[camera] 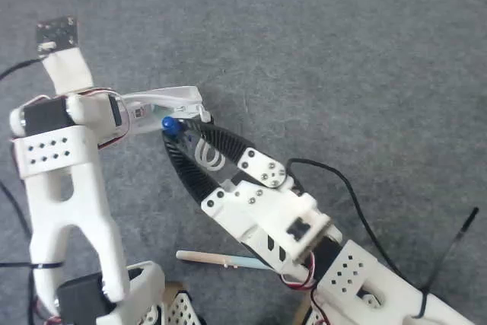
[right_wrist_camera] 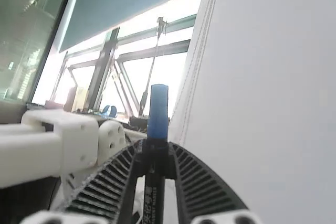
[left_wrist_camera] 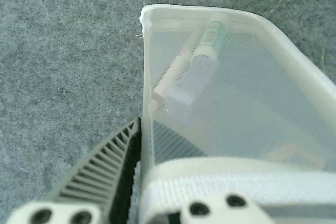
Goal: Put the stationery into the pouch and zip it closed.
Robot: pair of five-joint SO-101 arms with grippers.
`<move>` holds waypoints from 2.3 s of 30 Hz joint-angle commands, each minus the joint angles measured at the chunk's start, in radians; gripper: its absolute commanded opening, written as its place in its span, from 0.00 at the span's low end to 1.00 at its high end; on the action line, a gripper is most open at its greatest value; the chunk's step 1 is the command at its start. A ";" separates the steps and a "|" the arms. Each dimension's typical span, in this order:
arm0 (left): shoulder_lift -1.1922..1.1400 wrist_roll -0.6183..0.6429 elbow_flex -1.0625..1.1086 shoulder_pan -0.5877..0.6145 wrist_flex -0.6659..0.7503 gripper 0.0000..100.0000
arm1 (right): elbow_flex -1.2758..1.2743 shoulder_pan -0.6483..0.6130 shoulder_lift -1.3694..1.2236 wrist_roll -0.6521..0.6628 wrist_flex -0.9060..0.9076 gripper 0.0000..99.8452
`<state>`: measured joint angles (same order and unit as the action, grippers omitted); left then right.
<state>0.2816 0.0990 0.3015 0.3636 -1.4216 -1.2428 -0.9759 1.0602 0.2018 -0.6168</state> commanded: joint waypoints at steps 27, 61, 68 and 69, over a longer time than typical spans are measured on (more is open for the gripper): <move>-0.038 -0.005 0.077 -0.002 0.011 0.01 | 0.222 0.107 -0.849 -0.006 -0.730 0.01; -0.040 -0.009 0.077 0.002 0.011 0.01 | 0.157 0.110 -0.742 -0.009 -0.231 0.17; -0.041 -0.011 0.077 0.002 0.011 0.01 | 0.092 0.077 -0.533 -0.009 -0.015 0.17; -0.041 -0.011 0.077 0.002 0.011 0.01 | 0.092 0.077 -0.498 -0.009 0.047 0.17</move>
<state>0.2816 0.0990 0.3030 0.3621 -1.4216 -1.1569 -0.8853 0.4388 0.2002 -0.6981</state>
